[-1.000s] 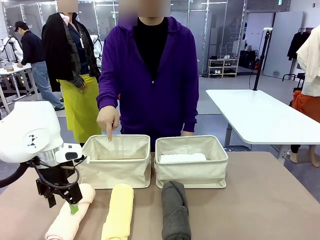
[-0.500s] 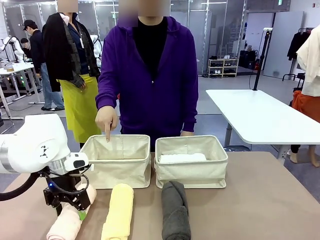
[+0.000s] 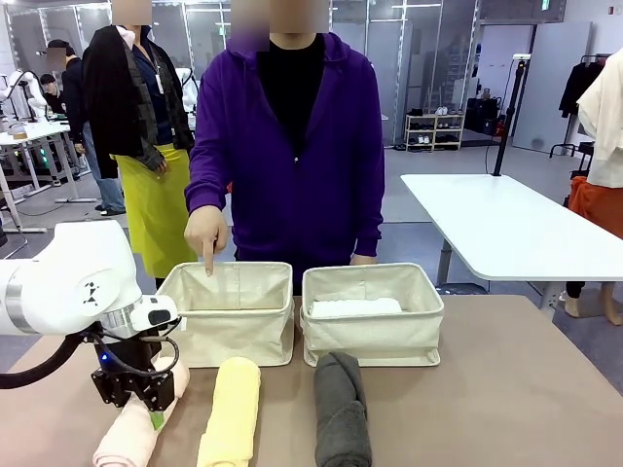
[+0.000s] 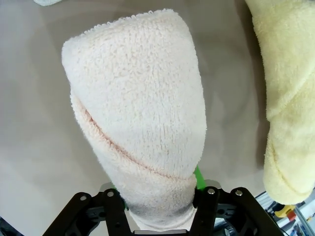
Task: Divide the towels into two baskets.
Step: Pick up one hotel-folded towel from the bottom of the table and place it in the Fabric basket indicated by the person.
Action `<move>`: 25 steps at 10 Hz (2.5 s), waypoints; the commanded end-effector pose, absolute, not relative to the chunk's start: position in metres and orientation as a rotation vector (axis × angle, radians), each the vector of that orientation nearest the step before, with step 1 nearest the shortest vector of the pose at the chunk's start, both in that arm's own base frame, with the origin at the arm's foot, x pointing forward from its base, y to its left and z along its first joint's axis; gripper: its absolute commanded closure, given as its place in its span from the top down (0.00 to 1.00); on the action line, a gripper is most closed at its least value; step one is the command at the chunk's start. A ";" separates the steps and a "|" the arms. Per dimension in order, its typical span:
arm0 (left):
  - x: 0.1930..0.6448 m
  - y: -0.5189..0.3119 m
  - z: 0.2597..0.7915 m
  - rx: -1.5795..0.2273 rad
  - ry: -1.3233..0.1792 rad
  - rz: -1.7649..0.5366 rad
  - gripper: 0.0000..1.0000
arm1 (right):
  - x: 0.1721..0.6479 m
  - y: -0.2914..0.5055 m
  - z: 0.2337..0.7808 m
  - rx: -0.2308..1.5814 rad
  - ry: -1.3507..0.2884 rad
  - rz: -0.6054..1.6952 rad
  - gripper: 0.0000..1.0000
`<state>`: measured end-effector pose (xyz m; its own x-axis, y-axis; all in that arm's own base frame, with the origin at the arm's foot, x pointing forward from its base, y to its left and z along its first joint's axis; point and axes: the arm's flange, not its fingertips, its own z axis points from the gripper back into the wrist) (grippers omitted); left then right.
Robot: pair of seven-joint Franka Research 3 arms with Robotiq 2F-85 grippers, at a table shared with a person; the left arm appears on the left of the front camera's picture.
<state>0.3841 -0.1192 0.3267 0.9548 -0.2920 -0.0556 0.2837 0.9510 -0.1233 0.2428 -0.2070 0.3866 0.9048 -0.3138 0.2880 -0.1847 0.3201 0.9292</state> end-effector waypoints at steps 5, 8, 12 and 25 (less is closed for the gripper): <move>0.334 -0.116 0.460 0.016 -0.043 -0.573 0.19 | 0.240 -0.208 0.389 1.250 -0.459 -0.077 1.00; 0.348 -0.119 0.492 0.061 -0.054 -1.254 0.19 | 0.240 -0.208 0.389 1.250 -0.459 -0.077 1.00; 0.336 -0.148 0.490 0.111 -0.079 -1.593 0.19 | 0.240 -0.208 0.389 1.250 -0.459 -0.077 1.00; 0.512 -0.200 0.513 0.302 -0.145 -1.712 0.43 | 0.240 -0.208 0.389 1.250 -0.459 -0.077 1.00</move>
